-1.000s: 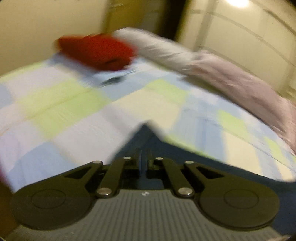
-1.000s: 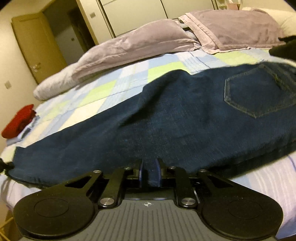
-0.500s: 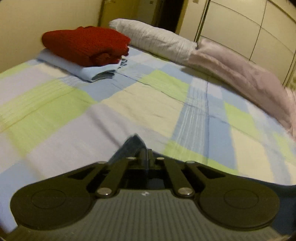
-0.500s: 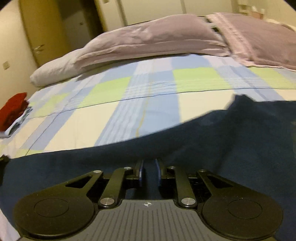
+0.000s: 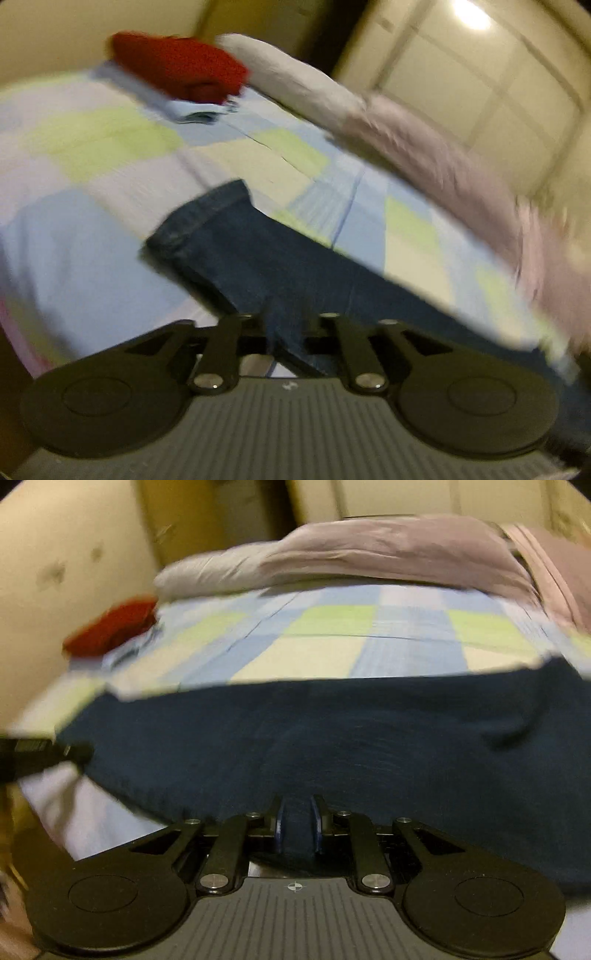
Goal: Fold clothes
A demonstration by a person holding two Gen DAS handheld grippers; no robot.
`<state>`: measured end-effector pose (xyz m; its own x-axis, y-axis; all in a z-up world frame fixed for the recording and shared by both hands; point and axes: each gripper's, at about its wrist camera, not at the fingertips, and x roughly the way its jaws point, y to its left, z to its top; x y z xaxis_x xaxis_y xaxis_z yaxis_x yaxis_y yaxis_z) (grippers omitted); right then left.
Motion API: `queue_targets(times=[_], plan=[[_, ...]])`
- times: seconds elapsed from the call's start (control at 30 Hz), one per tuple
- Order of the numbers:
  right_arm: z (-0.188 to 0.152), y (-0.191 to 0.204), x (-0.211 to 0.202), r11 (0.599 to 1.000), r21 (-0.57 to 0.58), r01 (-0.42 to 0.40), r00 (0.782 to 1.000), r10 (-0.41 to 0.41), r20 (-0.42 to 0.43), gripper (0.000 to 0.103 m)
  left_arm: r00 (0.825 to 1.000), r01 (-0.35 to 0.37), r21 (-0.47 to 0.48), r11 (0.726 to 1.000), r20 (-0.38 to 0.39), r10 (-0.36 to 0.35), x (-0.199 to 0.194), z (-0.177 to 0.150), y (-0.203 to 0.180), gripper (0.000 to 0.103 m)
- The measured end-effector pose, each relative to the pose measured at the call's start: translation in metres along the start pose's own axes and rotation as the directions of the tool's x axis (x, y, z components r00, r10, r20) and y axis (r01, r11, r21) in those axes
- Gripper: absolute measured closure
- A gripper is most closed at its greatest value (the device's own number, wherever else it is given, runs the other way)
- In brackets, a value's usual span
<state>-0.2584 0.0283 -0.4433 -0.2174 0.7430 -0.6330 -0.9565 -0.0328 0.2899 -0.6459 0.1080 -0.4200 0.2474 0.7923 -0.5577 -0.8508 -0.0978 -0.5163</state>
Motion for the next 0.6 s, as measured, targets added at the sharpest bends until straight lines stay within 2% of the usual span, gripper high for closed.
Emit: queue_targets(times=[0.07,0.13,0.2,0.3,0.4,0.43,0.5,0.6], plan=[[-0.009,-0.013,-0.013,0.998,0.068,-0.007,1.000,0.006,0.020,0.086,1.000,0.004,-0.171,0.985,0.000,-0.005,0.002,0.003,0.026,0.080],[-0.017,-0.026,-0.023,0.991,0.133,-0.015,0.999,0.011,0.033,0.086,0.999,0.018,-0.324,0.946,-0.024,-0.027,0.009,0.002,0.049,0.080],[-0.017,-0.035,-0.033,0.982,0.184,-0.034,0.998,0.024,0.056,0.086,0.998,0.050,-0.426,0.903,-0.004,-0.057,0.013,0.001,0.061,0.080],[-0.016,-0.043,-0.043,0.972,0.233,-0.039,0.996,0.021,0.081,0.086,0.999,0.045,-0.437,0.898,0.004,-0.048,0.022,0.007,0.059,0.080],[-0.015,-0.047,-0.047,0.966,0.256,-0.029,0.996,0.006,0.090,0.086,0.999,0.033,-0.419,0.908,0.009,-0.032,0.030,0.010,0.052,0.080],[-0.015,-0.049,-0.048,0.964,0.264,-0.026,0.996,0.001,0.094,0.086,1.000,0.023,-0.402,0.915,0.011,-0.020,0.031,0.009,0.049,0.083],[-0.014,-0.051,-0.047,0.961,0.277,-0.018,0.995,-0.010,0.101,0.086,1.000,-0.010,-0.353,0.936,0.010,0.014,0.030,0.008,0.043,0.098],[-0.014,-0.057,-0.053,0.956,0.292,0.011,0.992,-0.047,0.119,0.086,0.997,-0.070,-0.234,0.970,0.008,0.074,0.028,0.009,0.030,0.100]])
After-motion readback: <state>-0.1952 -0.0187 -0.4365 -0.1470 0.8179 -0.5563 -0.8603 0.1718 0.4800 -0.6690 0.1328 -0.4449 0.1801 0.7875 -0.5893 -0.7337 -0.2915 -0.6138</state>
